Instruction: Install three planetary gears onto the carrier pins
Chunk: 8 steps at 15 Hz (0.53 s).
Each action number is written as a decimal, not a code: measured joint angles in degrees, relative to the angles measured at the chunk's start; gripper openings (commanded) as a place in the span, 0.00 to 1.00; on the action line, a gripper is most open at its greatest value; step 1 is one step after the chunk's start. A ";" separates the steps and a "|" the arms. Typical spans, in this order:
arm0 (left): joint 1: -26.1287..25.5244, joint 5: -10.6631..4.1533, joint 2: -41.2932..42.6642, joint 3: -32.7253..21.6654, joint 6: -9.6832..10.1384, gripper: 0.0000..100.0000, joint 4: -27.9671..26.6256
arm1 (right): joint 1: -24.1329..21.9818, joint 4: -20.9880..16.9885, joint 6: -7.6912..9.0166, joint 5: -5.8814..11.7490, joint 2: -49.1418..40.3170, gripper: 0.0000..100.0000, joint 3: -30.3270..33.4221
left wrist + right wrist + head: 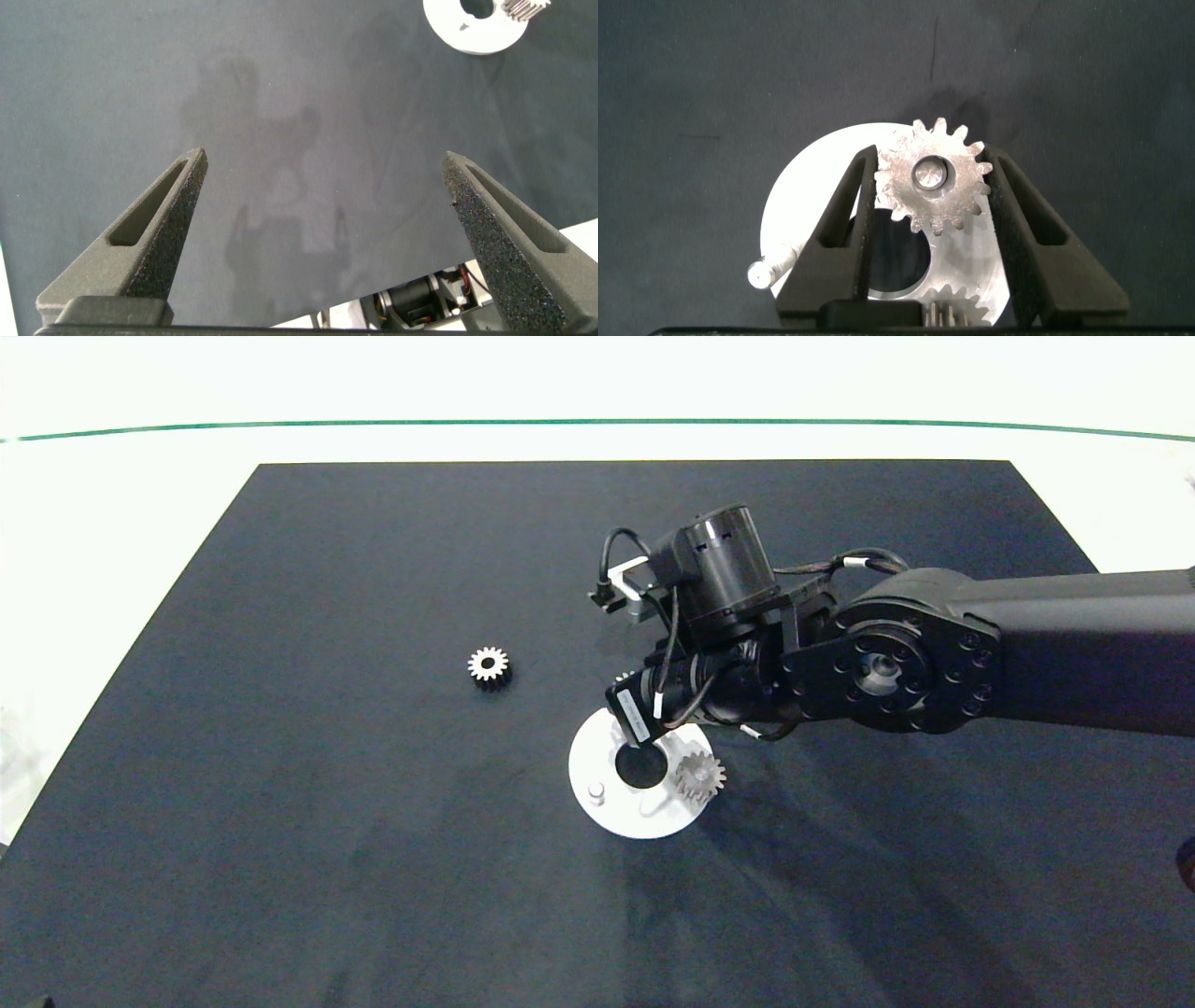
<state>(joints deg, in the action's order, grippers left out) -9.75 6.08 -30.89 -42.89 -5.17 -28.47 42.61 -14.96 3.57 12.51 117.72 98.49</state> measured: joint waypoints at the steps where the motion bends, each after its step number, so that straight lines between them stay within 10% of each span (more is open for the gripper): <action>1: 0.00 0.00 -0.02 0.00 0.00 1.00 0.02 | 0.00 0.00 0.00 0.11 0.16 1.00 0.18; 8: 0.13 0.02 -0.35 -0.22 0.10 1.00 0.07 | 0.09 -0.85 -0.29 0.17 -0.35 1.00 0.07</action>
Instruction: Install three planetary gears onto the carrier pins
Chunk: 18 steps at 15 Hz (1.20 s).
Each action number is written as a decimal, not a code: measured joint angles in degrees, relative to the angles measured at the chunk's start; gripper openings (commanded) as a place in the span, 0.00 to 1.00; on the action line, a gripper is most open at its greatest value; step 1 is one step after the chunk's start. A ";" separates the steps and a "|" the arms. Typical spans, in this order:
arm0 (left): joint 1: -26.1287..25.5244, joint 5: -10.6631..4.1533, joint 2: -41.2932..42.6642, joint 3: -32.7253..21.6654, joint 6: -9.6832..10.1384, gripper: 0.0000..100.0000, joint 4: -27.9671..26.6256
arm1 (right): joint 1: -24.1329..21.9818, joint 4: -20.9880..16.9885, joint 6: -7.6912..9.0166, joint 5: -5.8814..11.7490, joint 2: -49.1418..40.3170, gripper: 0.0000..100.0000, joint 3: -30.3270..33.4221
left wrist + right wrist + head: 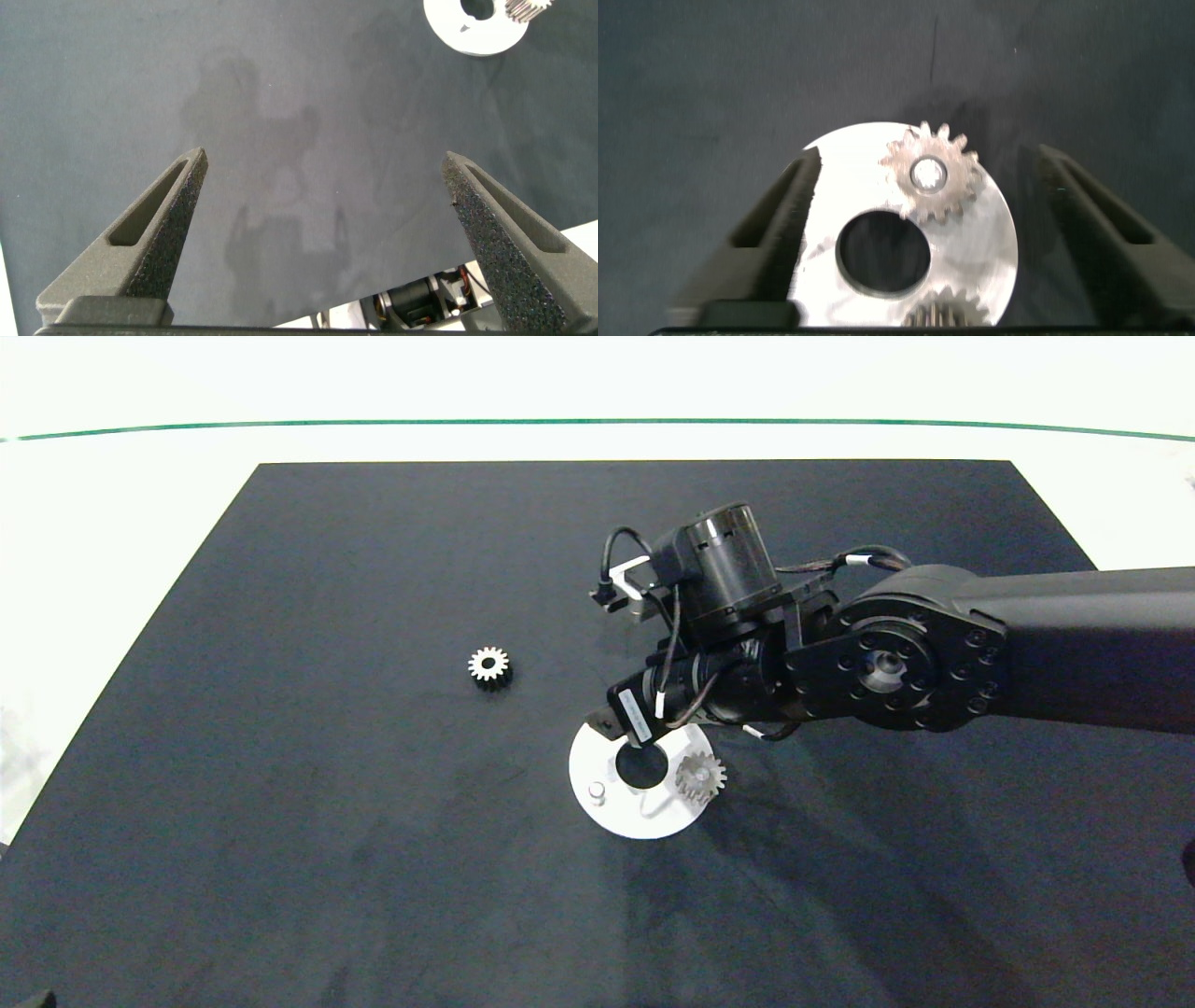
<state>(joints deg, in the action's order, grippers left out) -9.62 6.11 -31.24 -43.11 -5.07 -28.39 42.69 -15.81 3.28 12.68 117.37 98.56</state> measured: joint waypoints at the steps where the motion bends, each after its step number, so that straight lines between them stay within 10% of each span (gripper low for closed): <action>1: -0.02 -0.05 -0.30 -0.02 -0.05 1.00 0.09 | 0.00 -0.44 -0.41 0.02 -0.83 1.00 -0.57; 9: -4.73 -0.29 -7.84 -4.91 -1.18 1.00 0.63 | -1.62 -1.05 -5.84 2.04 -15.25 1.00 -9.97; 18: -11.35 0.04 -27.38 0.28 -2.00 1.00 26.33 | -4.30 -6.97 -9.31 2.01 -35.26 1.00 -17.60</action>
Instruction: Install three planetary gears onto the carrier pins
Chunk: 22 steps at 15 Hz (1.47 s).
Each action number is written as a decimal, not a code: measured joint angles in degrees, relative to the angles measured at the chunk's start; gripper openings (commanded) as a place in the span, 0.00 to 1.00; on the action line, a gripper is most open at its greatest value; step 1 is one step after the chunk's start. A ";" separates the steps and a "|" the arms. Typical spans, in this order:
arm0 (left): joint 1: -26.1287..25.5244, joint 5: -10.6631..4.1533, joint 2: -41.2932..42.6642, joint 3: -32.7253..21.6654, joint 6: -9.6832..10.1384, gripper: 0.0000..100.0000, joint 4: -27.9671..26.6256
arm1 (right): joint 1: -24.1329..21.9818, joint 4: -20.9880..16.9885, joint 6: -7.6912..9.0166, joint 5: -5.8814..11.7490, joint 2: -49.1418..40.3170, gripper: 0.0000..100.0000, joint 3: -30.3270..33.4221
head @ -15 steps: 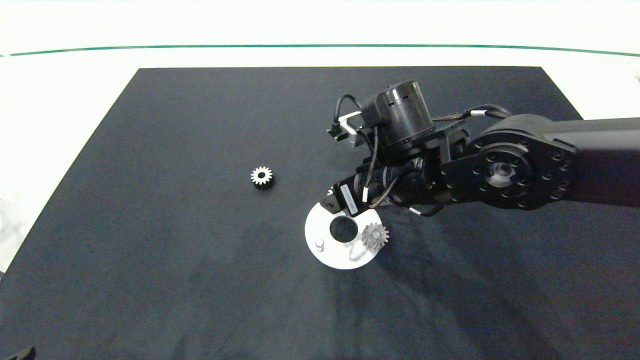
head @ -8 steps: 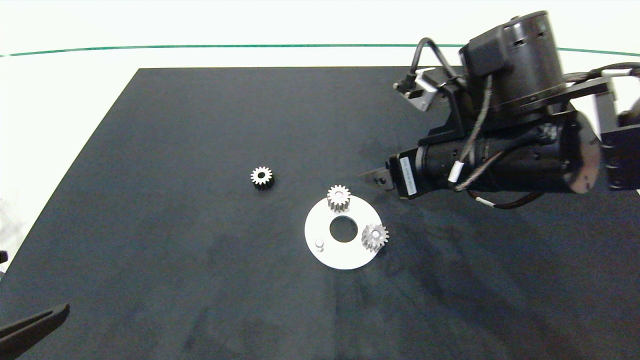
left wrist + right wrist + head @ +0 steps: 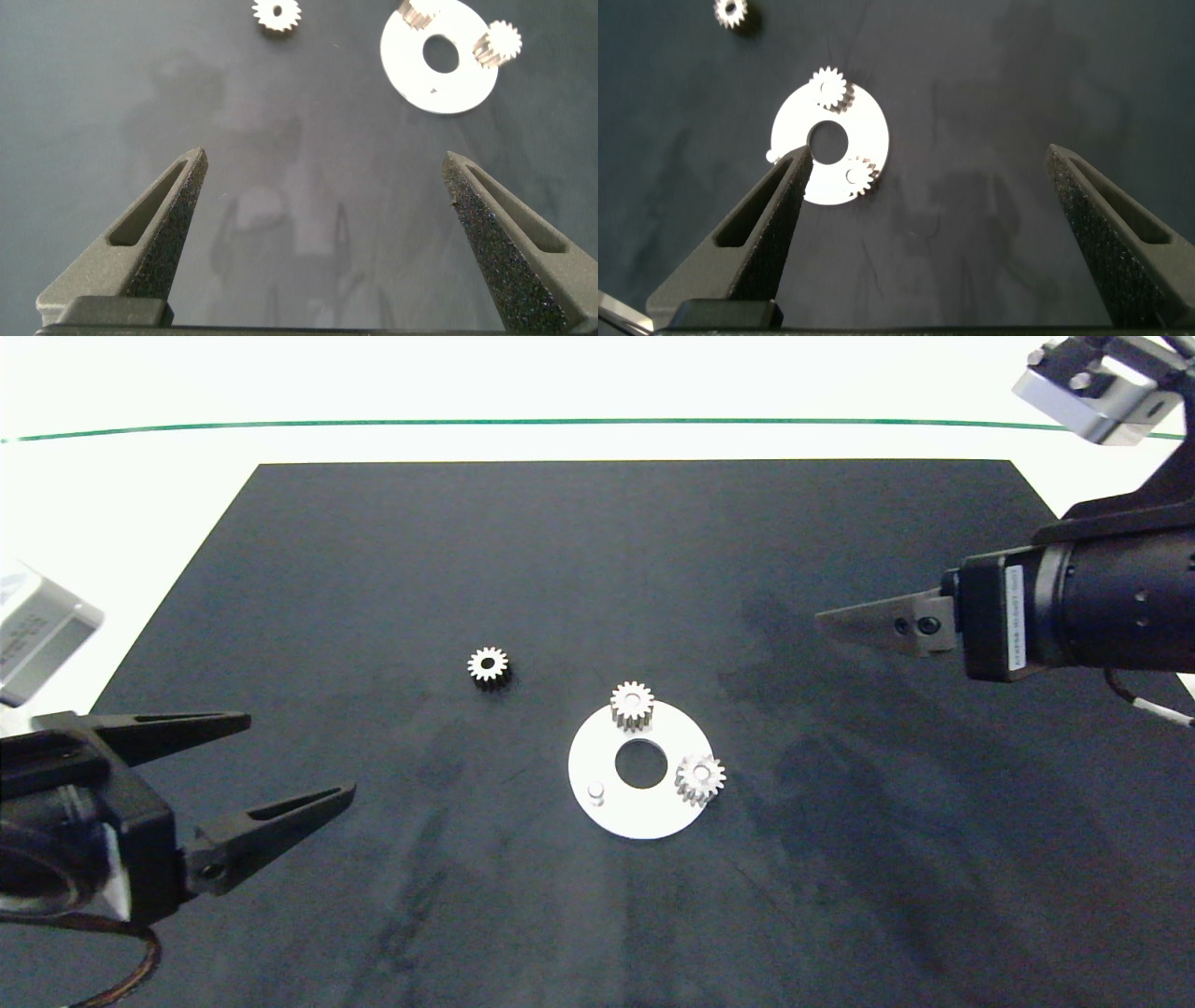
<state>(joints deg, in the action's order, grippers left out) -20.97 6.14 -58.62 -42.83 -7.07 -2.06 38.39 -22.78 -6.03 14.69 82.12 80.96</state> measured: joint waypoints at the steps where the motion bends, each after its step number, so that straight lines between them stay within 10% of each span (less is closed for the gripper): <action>1: -0.85 -0.02 -2.15 0.22 -0.09 1.00 1.54 | -0.11 -0.15 -0.02 0.00 -1.08 1.00 -0.43; 8: -5.95 -1.22 -18.66 -0.45 -2.66 1.00 19.48 | -0.55 -0.37 -1.46 -0.02 -4.61 1.00 -1.90; 22: -4.00 -2.76 -41.02 -14.56 -4.04 1.00 29.78 | -1.79 -0.20 -2.67 -3.04 -8.63 1.00 -7.81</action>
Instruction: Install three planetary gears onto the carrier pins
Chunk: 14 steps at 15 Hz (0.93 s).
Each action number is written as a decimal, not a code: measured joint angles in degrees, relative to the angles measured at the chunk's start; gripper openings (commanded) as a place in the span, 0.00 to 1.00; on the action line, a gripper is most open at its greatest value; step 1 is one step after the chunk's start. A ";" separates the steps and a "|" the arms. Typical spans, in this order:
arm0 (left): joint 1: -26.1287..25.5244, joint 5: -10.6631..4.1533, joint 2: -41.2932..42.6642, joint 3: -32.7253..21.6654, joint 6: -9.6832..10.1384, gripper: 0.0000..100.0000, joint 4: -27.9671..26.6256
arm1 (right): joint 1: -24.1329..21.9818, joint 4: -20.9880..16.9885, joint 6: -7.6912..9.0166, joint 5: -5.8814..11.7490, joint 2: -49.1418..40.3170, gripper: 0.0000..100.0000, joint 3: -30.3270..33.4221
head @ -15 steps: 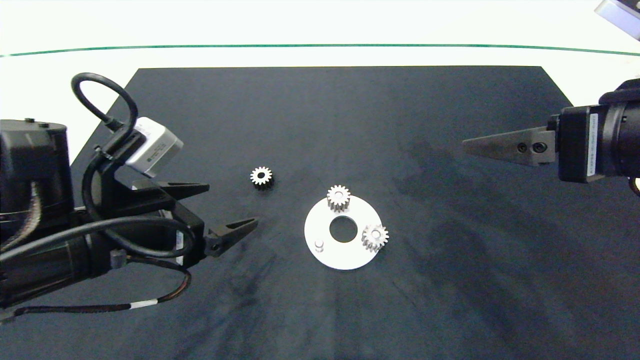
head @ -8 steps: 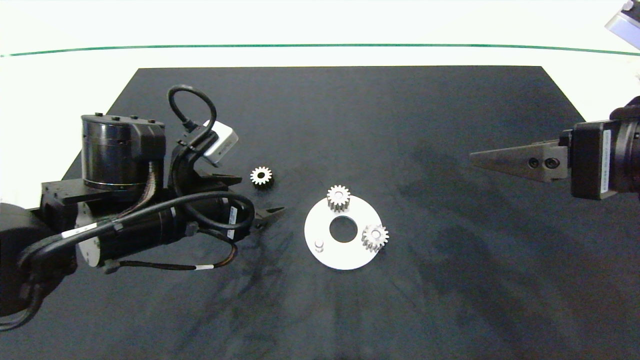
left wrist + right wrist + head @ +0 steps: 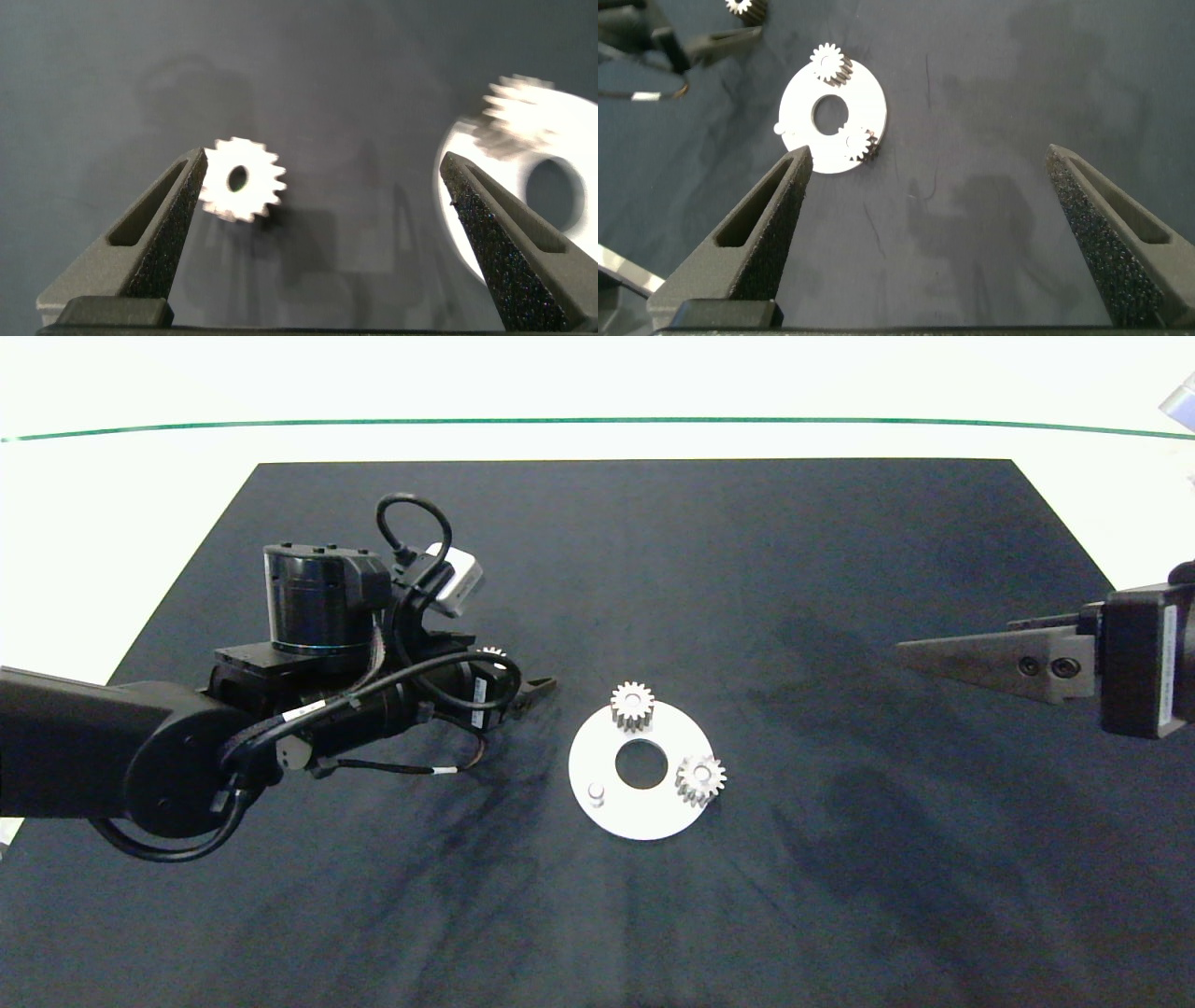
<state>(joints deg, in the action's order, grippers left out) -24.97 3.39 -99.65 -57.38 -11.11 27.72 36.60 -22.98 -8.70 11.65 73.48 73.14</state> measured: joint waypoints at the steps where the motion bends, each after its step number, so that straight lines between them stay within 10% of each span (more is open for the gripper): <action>1: 0.55 -0.01 -0.84 -0.35 -0.33 1.00 0.61 | -0.24 0.00 0.00 -0.22 -0.15 1.00 -0.21; 14: 6.14 0.07 -3.55 -0.91 -2.72 0.95 1.82 | -0.50 0.18 -0.02 -0.89 -1.08 1.00 -1.62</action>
<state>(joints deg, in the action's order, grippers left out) -18.82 3.46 -103.19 -58.30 -13.82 29.54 36.10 -22.80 -8.73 10.76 72.40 71.52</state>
